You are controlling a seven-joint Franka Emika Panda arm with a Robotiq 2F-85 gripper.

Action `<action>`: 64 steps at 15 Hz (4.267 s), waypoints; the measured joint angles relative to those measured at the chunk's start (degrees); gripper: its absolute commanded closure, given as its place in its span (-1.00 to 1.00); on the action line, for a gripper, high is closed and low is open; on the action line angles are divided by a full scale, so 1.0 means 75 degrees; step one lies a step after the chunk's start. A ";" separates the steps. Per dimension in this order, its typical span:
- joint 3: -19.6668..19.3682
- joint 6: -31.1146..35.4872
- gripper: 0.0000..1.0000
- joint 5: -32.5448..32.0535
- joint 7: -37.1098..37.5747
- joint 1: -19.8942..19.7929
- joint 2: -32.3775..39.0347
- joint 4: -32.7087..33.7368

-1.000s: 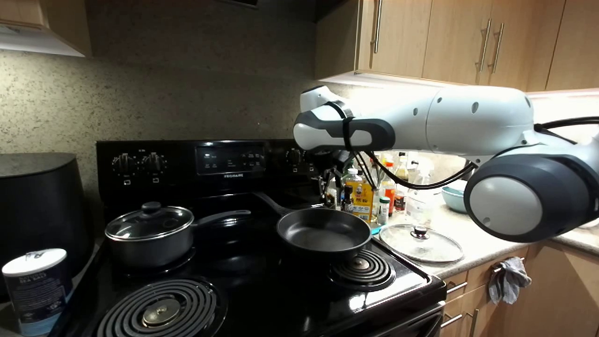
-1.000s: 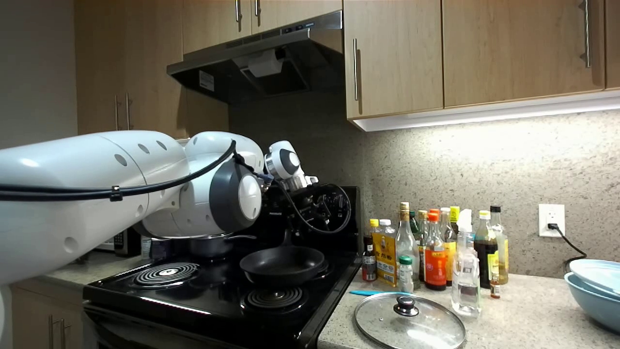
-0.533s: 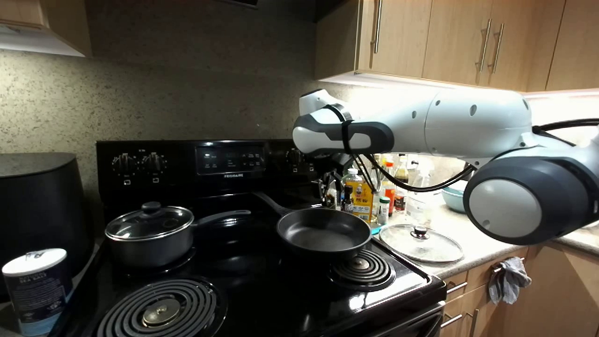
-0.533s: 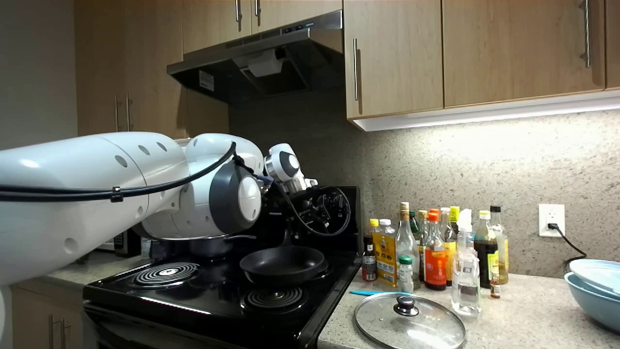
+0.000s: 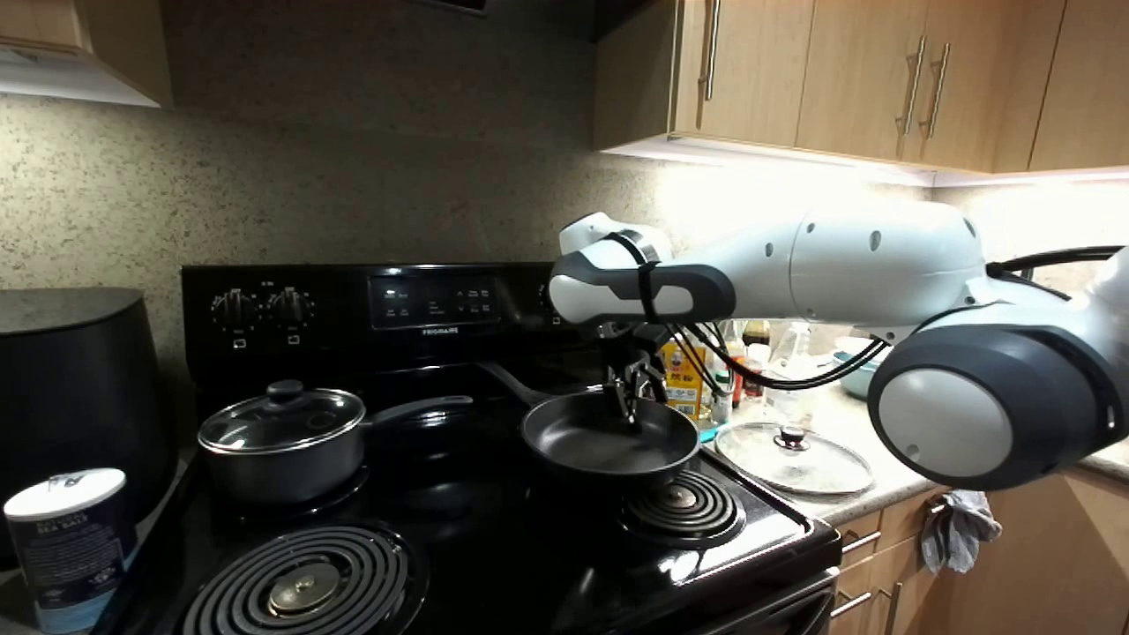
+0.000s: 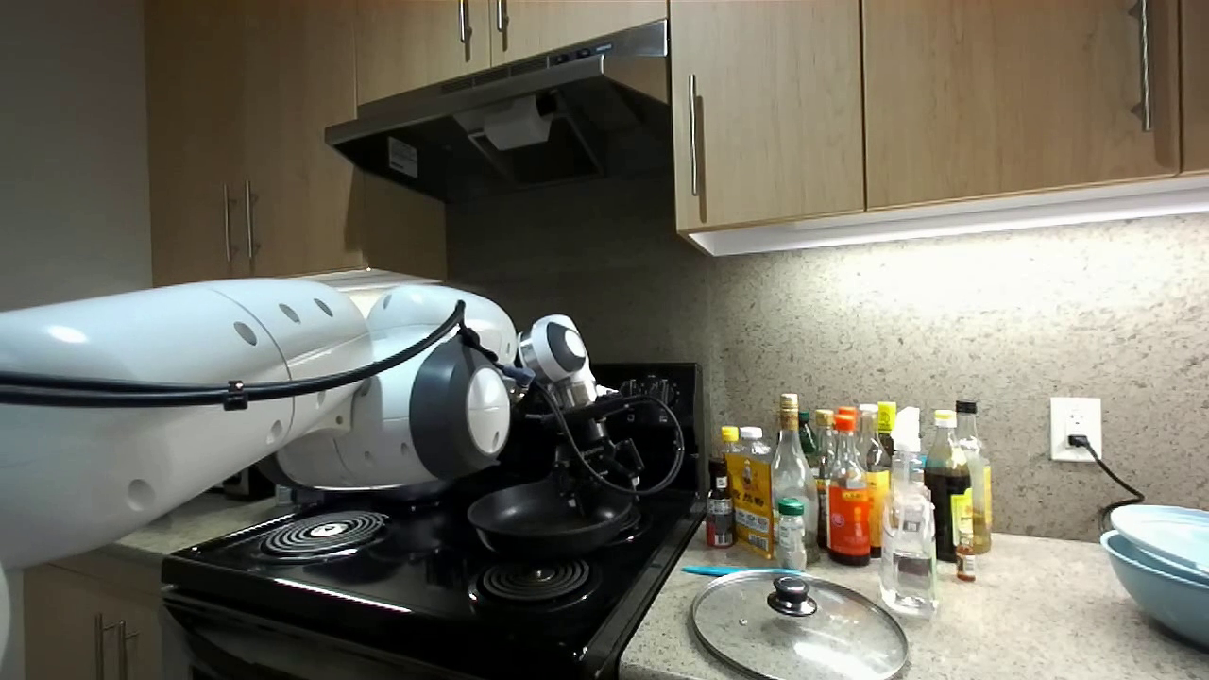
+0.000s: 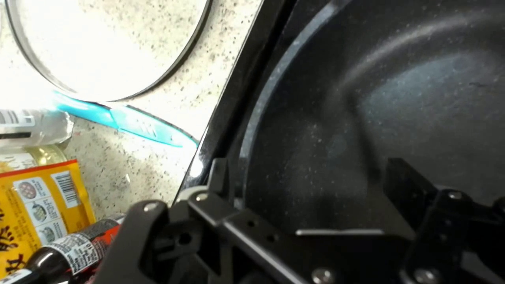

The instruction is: Move the pan backwards

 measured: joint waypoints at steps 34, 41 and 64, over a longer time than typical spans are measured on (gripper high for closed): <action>-0.0210 -0.2920 -1.00 -0.0285 -0.0106 0.0728 -0.0322 0.0039; -0.0096 -0.2932 -1.00 0.0107 0.0247 0.0181 -0.0195 0.0000; 0.0186 -0.1452 1.00 0.0862 0.2246 -0.0584 0.0038 0.0019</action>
